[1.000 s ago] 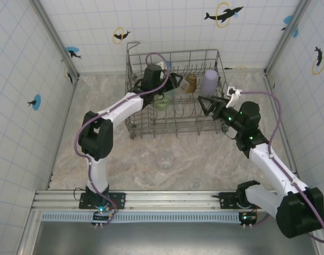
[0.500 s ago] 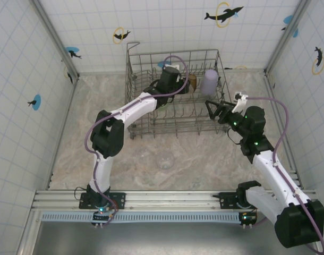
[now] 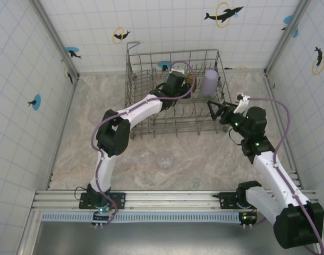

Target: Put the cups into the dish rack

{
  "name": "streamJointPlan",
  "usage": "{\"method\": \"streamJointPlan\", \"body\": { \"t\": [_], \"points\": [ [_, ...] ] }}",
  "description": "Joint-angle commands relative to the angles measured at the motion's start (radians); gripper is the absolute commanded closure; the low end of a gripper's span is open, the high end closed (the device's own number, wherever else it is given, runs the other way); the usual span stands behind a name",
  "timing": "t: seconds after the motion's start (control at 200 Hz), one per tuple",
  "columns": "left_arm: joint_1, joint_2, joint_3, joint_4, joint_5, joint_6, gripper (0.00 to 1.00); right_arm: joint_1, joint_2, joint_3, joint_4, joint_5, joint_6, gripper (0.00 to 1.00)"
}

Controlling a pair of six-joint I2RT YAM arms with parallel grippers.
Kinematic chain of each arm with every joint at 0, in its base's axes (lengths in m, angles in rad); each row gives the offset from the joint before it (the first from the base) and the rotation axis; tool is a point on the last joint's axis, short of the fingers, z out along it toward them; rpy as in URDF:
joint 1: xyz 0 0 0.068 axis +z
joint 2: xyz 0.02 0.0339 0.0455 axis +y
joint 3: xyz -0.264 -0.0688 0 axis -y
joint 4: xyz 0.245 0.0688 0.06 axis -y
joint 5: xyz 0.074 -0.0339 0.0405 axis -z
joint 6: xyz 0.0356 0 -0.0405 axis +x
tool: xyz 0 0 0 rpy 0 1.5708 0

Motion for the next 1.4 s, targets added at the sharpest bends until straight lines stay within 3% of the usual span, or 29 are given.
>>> {"method": "streamJointPlan", "body": {
  "t": [0.0, 0.2, 0.36, 0.43, 0.751, 0.786, 1.206, 1.396],
  "points": [
    [-0.001, 0.024, 0.042, -0.018, -0.022, 0.017, 1.0, -0.008, -0.026, -0.025, 0.007, 0.003, -0.005, 0.0],
    [-0.001, 0.043, 0.042, -0.022, -0.037, 0.012, 0.98, -0.016, -0.033, -0.034, 0.007, 0.003, -0.003, 0.0],
    [-0.001, 0.057, 0.048, -0.014, -0.01, -0.015, 0.61, -0.02, -0.04, -0.041, 0.001, 0.005, 0.001, 0.0],
    [-0.001, 0.06, 0.053, -0.009, -0.003, -0.022, 0.38, -0.022, -0.046, -0.045, 0.0, 0.011, 0.003, 0.0],
    [-0.001, 0.019, 0.053, 0.009, 0.022, -0.056, 0.1, -0.031, -0.049, -0.035, -0.019, 0.015, 0.009, 0.0],
    [-0.001, 0.01, 0.051, 0.01, 0.024, -0.061, 0.03, -0.031, -0.05, -0.034, -0.022, 0.015, 0.012, 0.0],
    [-0.001, -0.168, 0.016, 0.031, 0.089, -0.099, 0.02, -0.036, -0.034, 0.008, -0.09, 0.053, 0.015, 0.0],
    [-0.001, -0.359, -0.189, 0.156, 0.089, -0.107, 0.02, -0.041, -0.019, 0.037, -0.125, 0.067, 0.013, 0.0]
  ]
}}
